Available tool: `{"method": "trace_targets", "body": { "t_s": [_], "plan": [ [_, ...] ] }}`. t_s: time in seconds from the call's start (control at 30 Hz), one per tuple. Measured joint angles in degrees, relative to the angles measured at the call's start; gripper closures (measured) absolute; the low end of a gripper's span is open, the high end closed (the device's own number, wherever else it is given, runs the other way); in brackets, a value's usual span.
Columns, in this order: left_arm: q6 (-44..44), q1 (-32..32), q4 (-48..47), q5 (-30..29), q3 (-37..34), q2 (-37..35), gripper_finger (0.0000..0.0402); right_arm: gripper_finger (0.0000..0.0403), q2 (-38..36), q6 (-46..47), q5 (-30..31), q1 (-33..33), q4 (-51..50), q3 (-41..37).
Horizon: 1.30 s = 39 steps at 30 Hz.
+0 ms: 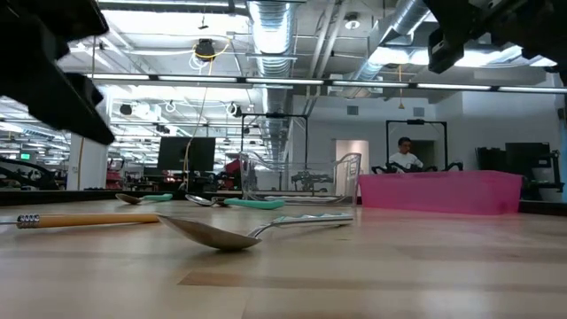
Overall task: Sort silverware by color (type)
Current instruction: Put the orange spoon into the yellow bin
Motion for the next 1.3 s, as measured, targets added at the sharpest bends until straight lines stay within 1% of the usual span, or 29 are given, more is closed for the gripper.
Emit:
{"method": "trace_targets", "body": {
  "t_s": [0.13, 0.2, 0.27, 0.47, 0.63, 0.73, 0.8, 1.03, 1.17, 1.3],
  "plan": [
    [-8.5, 0.9, -2.2, 1.4, 0.0, 1.9, 0.0216, 0.0186, 0.0, 0.0, 0.0, -0.6, -0.1, 0.0],
    [-10.9, 1.1, -2.9, 3.1, 0.5, 2.4, 0.0216, 0.0186, 0.0, 0.0, 0.0, -1.0, -0.1, 0.0],
    [-12.1, 1.1, -5.6, 4.6, 2.4, 3.1, 0.0216, 0.0186, 0.0, 0.0, 0.0, -1.4, -0.1, 0.0],
    [-12.5, 1.1, -20.5, 5.1, 12.6, 6.0, 0.0216, 0.0186, 0.0, 0.0, 0.0, -3.0, -0.4, 0.0],
    [-11.1, 1.1, -31.6, 4.7, 21.4, 11.2, 0.0216, 0.0186, 0.0, 0.0, 0.0, -3.7, -0.7, 0.0],
    [-10.8, 1.1, -35.3, 4.5, 24.9, 14.8, 0.0216, 0.0186, 0.0, 1.0, 0.0, -3.7, -0.7, 0.0],
    [-10.3, 1.0, -35.4, 4.5, 25.9, 17.2, 0.0216, 0.0186, 0.0, 1.8, -0.2, -3.7, -1.0, 0.0],
    [-10.1, 1.0, -34.2, 4.9, 26.0, 24.6, 0.0216, 0.0186, 0.0, 3.8, -0.3, -3.6, -2.0, 0.0],
    [-10.8, 1.0, -34.1, 5.0, 25.8, 26.5, 0.0216, 0.0186, 0.0, 3.9, -0.3, -3.6, -2.0, 0.0],
    [-14.4, 1.0, -33.1, 5.5, 24.4, 26.5, 0.0216, 0.0186, 0.0, 3.9, -0.3, -3.6, -2.0, 0.0]
  ]
}}
